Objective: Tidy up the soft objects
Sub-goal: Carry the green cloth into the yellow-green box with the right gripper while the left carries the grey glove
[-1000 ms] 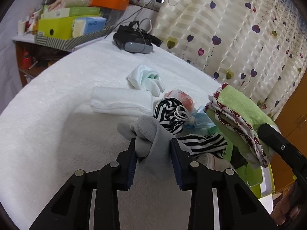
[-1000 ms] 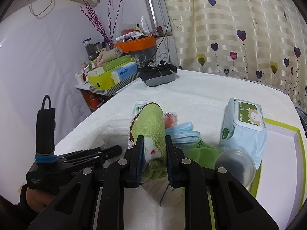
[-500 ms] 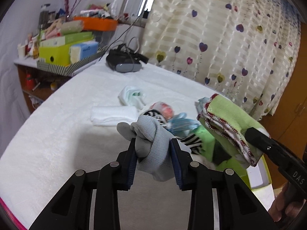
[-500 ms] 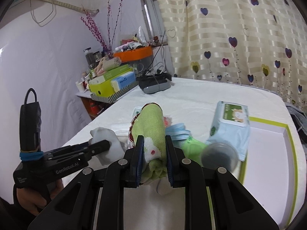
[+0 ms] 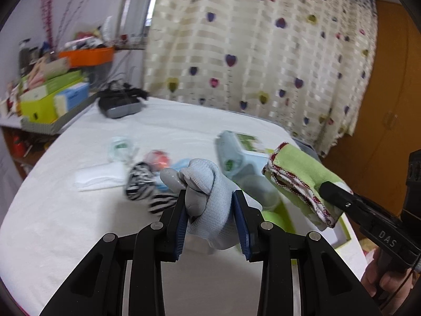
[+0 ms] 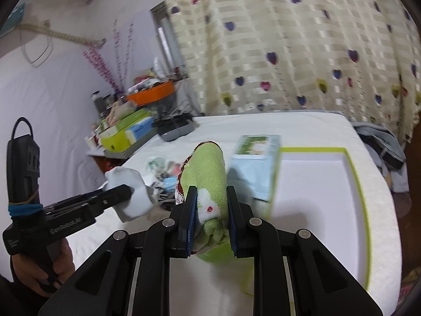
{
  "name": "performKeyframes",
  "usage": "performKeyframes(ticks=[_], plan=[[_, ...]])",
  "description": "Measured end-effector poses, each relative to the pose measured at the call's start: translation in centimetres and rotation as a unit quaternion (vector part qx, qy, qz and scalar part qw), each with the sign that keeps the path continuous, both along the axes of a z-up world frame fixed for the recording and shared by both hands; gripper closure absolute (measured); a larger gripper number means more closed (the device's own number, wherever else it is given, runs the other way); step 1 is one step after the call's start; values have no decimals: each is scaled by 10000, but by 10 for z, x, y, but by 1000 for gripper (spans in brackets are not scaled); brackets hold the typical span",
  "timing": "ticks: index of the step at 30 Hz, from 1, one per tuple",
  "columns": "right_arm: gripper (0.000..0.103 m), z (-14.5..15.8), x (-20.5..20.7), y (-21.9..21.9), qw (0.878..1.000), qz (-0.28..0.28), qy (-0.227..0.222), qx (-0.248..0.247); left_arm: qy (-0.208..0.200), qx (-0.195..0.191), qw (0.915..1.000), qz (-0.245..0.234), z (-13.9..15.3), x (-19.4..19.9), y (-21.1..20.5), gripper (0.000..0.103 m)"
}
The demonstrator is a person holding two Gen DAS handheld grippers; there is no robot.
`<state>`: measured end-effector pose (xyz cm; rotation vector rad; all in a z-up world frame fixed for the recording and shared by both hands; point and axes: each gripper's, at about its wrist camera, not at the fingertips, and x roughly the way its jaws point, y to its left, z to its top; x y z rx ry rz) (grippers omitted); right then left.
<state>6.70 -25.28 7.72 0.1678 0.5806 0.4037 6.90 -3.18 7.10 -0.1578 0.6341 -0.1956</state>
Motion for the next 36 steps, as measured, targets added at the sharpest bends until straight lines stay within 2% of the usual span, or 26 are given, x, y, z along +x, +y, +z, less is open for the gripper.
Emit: performKeyframes(ticks=[7,15,20,25,26,27,28,31,36], plan=[[81,-13,-1,-49,9985,-523,148,90,-1,135,9978,-650,0,7,-59,71],[81,-37,6,-88,9936,-1017,479,-55,236,296,9889,-1438,-17,20,-125,71],[81,-48,14,-102,9917,-1097,668,-90,453,366,9817,-1815,-33,32,-151,70],[74,-54,20,-102,9920,-1025,674,-297,689,457,9766,-1987,-51,46,-166,68],[70,-53,20,-102,9922,-1022,623,-347,705,462,9759,-2012,-52,47,-167,67],[58,-50,18,-102,9923,-1028,549,-410,714,459,9753,-2037,-53,48,-168,67],[52,-49,16,-101,9925,-1024,497,-443,714,448,9749,-2061,-53,49,-169,66],[52,-46,16,-103,9923,-1037,451,-496,654,464,9751,-2066,-53,52,-170,63],[52,-43,14,-105,9907,-1125,505,-568,661,380,9762,-2030,-53,52,-164,62]])
